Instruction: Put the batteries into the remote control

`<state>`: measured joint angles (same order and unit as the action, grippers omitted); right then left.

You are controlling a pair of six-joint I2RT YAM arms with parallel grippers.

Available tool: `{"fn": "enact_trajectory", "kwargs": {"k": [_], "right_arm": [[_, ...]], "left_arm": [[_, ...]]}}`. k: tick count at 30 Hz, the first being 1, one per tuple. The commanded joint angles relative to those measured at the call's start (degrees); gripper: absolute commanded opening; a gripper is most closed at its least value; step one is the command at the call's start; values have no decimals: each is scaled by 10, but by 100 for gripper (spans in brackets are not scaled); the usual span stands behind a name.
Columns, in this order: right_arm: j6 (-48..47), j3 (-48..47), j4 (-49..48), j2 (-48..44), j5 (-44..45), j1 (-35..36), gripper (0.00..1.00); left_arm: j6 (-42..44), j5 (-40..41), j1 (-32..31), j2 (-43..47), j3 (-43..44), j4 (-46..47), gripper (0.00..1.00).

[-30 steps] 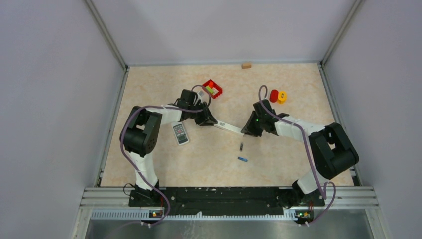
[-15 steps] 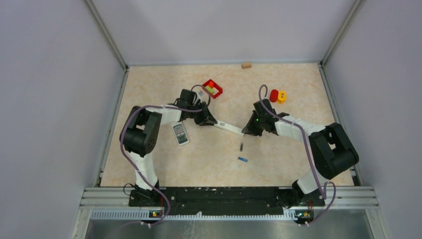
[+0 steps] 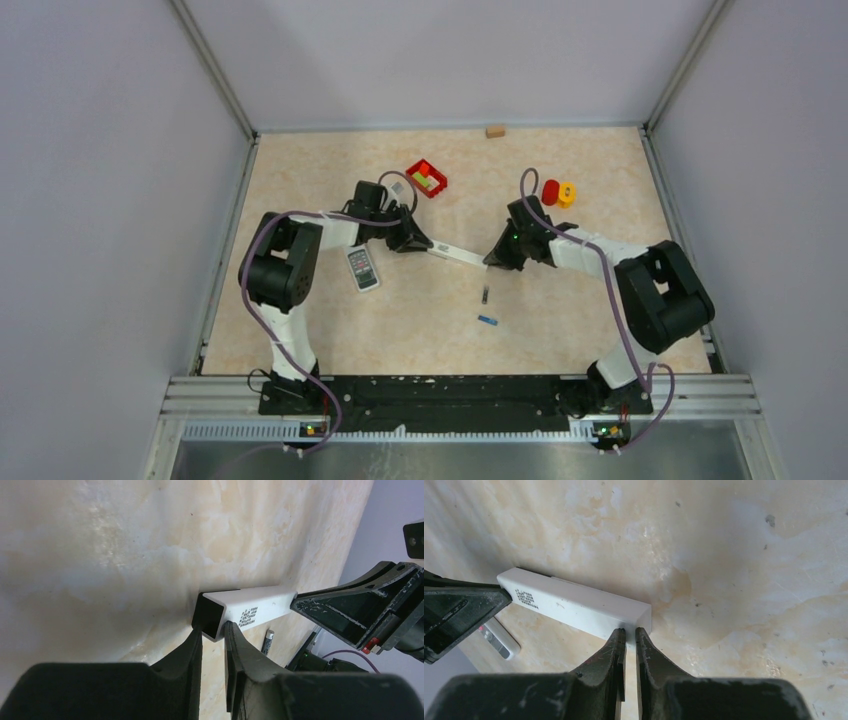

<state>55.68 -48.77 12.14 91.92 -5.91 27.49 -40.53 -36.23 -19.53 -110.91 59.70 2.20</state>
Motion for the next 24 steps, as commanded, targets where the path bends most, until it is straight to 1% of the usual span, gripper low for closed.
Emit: {"fn": "enact_trajectory", "kwargs": {"k": [1, 5, 9, 11, 12, 18, 21, 22, 23, 24], "right_arm": [[33, -24, -20, 57, 11, 33, 8], [41, -34, -9, 63, 25, 40, 8], [30, -45, 10, 45, 42, 40, 10], [19, -54, 22, 29, 55, 39, 13], [10, -58, 24, 20, 56, 39, 16], [-59, -91, 40, -36, 90, 37, 39], [-127, -110, 35, -53, 79, 35, 45], [-155, -117, 31, -55, 70, 36, 47], [-179, -125, 30, -55, 63, 35, 49], [-208, -131, 26, -54, 53, 36, 53]], "left_arm": [[31, 73, 9, -53, -40, -60, 0], [23, 62, 15, -55, -44, -48, 0], [18, 62, 17, -41, -40, -48, 0], [17, 67, 17, -30, -34, -57, 4], [17, 70, 17, -23, -30, -61, 7], [22, 91, 17, 19, 3, -96, 29], [34, 110, 17, 39, 31, -128, 43], [38, 116, 17, 46, 40, -137, 48], [41, 122, 18, 54, 48, -145, 55], [44, 126, 18, 61, 58, -152, 60]]}}
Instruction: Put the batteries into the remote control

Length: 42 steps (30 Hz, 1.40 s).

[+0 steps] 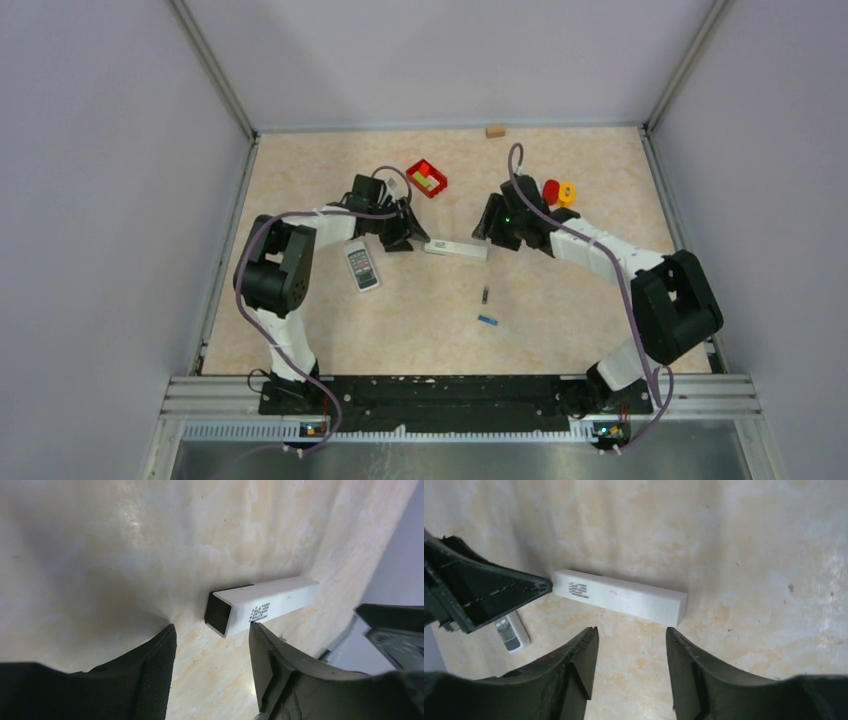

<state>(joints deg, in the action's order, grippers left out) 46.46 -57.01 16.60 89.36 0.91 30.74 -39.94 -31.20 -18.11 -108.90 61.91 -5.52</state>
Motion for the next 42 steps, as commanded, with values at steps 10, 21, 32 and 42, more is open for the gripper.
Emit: {"fn": "enact_trajectory", "kwargs": {"k": [10, 21, 32, 42], "right_arm": [[-429, -126, -6, 55, -137, 49, 93], [-604, -231, 70, 180, -95, 81, 95], [-659, -232, 66, 221, -73, 87, 85], [-660, -266, 90, 260, -76, 78, 45]], "left_arm": [[42, 152, 30, 167, 36, -121, 99], [17, 276, 59, 280, -31, -164, 99], [-42, 378, 86, 301, -95, -198, 99], [-38, 375, 88, 290, -105, -207, 99]]}}
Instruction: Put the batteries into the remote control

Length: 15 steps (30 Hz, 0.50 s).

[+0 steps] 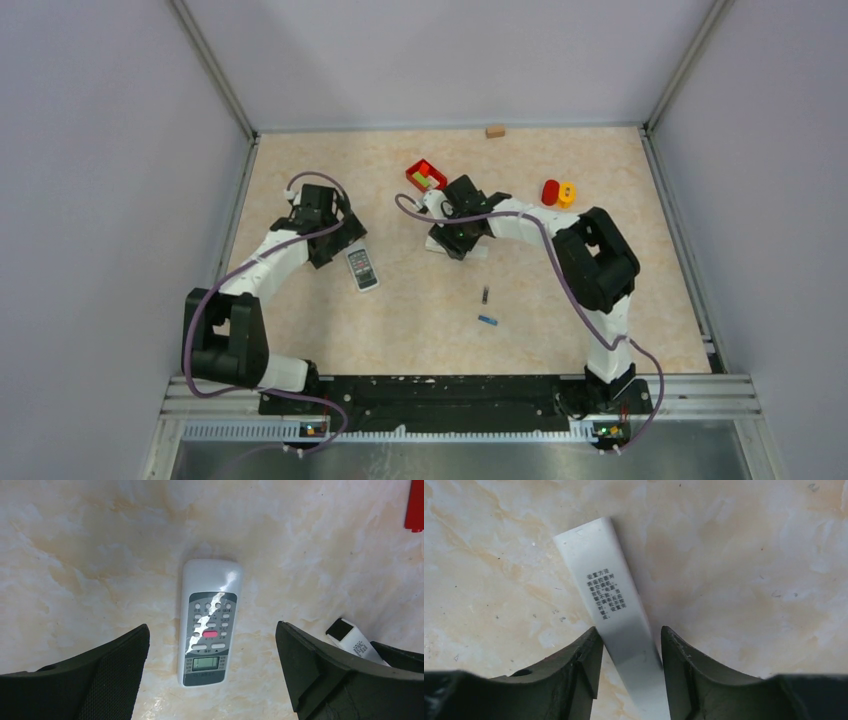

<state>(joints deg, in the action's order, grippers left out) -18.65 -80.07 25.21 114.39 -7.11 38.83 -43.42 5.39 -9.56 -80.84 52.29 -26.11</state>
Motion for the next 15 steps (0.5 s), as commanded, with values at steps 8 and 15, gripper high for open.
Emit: {"fn": "enact_trajectory", "kwargs": {"k": [8, 15], "right_arm": [[42, 0, -50, -41, 57, -42, 27], [91, 75, -81, -97, 113, -112, 28]], "left_arm": [[12, -14, 3, -15, -13, 5, 99], [17, -38, -2, -64, -23, 20, 99]]}}
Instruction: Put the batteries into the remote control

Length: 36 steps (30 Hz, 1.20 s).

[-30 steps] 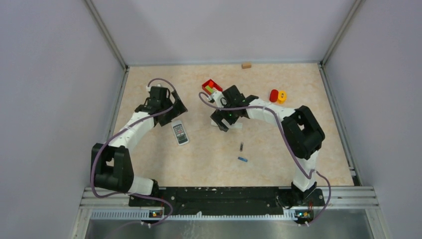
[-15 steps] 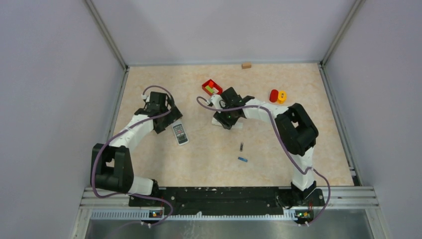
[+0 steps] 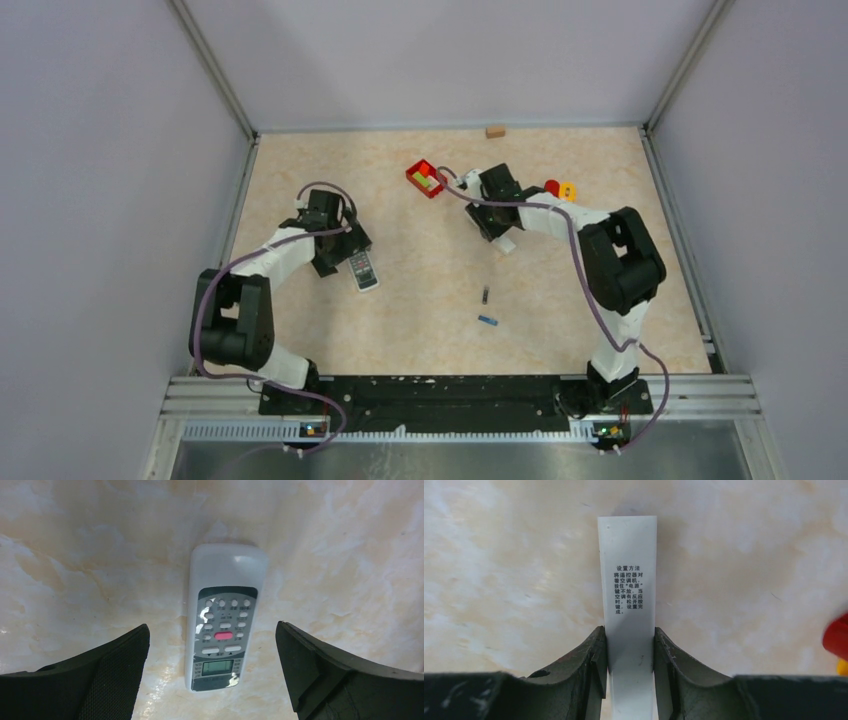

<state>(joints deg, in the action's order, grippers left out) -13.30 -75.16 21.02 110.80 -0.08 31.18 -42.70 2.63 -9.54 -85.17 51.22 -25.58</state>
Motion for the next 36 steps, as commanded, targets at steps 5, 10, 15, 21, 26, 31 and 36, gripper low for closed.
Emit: {"fn": "enact_trajectory", "kwargs": {"k": [5, 10, 15, 21, 26, 31, 36], "right_arm": [[56, 44, -36, -79, 50, -62, 31], [66, 47, -20, -72, 17, -77, 42], [71, 44, -8, -63, 3, -83, 48], [82, 37, 1, -47, -13, -84, 60], [101, 33, 0, -65, -11, -84, 69], [143, 24, 6, -96, -2, -85, 75], [192, 23, 17, -129, 13, -85, 75]], "left_arm": [[15, -9, -18, -56, -12, 24, 99], [13, 3, -34, -93, -9, 23, 96], [6, 27, -47, -104, -9, 18, 90], [3, 44, -61, -102, -10, 14, 82], [3, 40, -61, -108, -3, 14, 80], [9, 27, -61, -124, 9, 17, 71], [18, 11, -67, -145, 15, 21, 57]]}}
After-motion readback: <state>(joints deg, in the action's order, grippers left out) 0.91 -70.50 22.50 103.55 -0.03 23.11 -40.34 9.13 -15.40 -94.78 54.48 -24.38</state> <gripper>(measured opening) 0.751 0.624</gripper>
